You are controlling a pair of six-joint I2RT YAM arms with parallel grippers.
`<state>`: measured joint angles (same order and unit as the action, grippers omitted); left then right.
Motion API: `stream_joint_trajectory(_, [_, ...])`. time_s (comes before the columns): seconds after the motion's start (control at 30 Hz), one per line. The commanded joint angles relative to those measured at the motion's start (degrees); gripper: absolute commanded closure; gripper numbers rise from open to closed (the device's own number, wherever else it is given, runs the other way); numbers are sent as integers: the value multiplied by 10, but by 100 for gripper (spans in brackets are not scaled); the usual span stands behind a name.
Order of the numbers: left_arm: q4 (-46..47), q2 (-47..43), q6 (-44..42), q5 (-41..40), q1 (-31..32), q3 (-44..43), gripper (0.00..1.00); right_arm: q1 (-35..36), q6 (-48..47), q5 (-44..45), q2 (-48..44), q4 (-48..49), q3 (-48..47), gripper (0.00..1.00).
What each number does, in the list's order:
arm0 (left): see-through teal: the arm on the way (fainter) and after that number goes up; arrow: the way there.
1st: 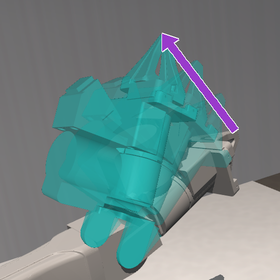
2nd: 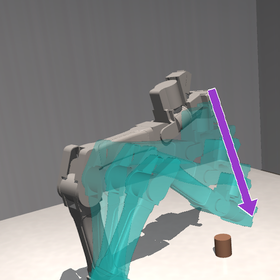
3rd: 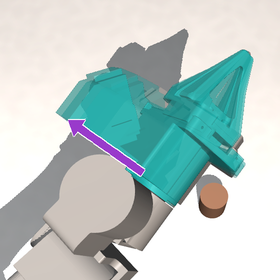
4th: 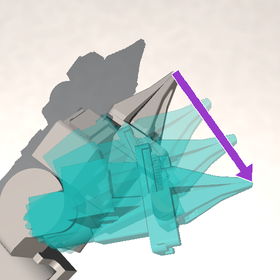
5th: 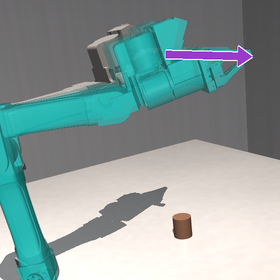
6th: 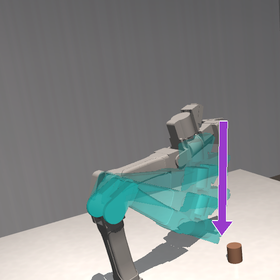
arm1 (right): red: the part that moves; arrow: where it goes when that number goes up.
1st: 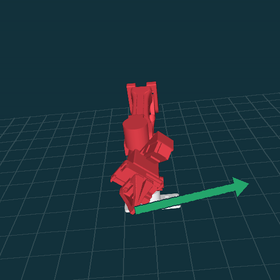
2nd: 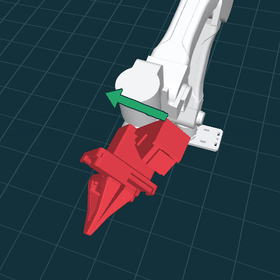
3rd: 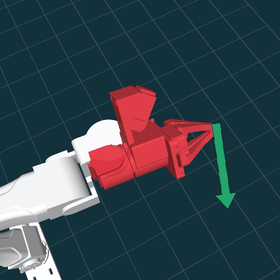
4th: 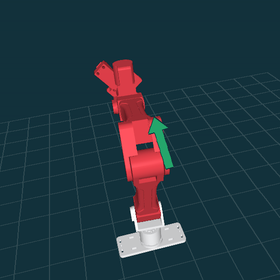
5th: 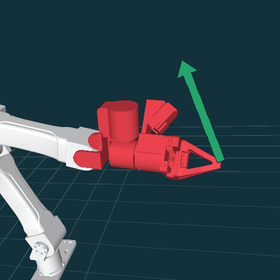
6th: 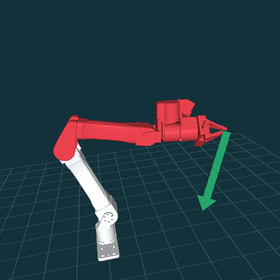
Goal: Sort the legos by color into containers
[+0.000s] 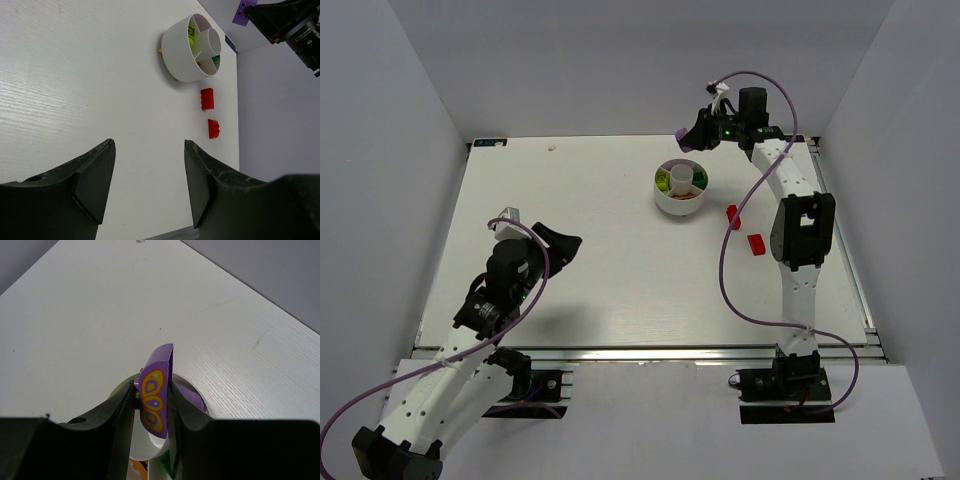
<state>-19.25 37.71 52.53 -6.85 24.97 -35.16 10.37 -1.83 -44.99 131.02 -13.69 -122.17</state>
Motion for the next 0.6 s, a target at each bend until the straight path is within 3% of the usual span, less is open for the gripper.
stream_joint_trajectory(0.0, [5, 2, 0, 5, 0, 4, 33, 1, 6, -3, 15, 35, -30, 95])
stream_joint_trajectory(0.57, [10, 20, 1, 7, 0, -1, 33, 0, -42, 15, 50, 7, -32, 84])
